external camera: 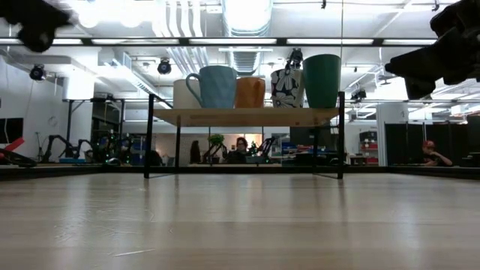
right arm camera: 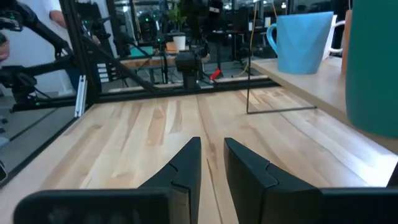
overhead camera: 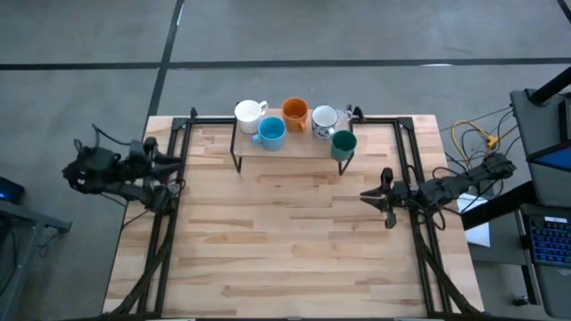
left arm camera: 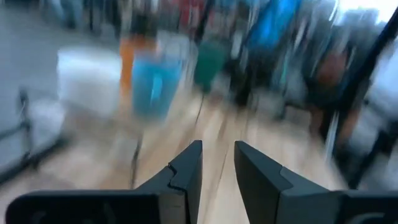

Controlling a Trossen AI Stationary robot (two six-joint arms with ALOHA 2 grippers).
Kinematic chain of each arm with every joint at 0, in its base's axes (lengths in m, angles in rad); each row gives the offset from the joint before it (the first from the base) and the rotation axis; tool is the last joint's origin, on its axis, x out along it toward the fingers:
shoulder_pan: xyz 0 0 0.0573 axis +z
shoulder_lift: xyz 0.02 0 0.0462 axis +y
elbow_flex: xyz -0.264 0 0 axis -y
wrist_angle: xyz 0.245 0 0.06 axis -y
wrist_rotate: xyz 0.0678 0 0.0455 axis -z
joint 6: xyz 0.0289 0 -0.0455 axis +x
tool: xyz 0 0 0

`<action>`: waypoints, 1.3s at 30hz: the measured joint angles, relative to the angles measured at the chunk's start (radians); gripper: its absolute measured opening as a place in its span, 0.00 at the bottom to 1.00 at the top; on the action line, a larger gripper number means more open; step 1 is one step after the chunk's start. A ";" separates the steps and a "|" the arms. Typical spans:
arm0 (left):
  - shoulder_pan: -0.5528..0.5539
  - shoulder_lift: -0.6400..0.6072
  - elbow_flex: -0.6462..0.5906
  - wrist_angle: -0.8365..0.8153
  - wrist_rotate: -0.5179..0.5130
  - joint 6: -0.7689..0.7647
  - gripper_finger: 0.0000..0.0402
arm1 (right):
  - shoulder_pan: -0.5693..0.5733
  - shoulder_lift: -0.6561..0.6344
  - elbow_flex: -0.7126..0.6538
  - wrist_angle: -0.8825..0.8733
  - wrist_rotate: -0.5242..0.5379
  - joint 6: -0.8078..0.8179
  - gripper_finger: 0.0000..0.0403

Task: Stack small to large cups/mugs on shelf
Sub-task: Return to Home Position

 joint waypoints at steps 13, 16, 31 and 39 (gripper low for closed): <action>0.003 0.020 -0.391 0.730 0.076 0.329 0.20 | 0.000 0.002 0.000 0.015 -0.002 -0.011 0.16; 0.004 0.004 -0.429 0.750 0.071 0.329 0.20 | 0.000 0.001 0.000 0.016 -0.002 -0.017 0.16; 0.004 0.010 -0.701 0.953 0.114 0.158 0.20 | 0.000 0.003 0.000 -0.024 -0.003 -0.044 0.16; 0.003 0.032 -0.704 0.951 0.137 0.214 0.20 | 0.000 0.049 0.001 -0.041 -0.010 0.019 0.16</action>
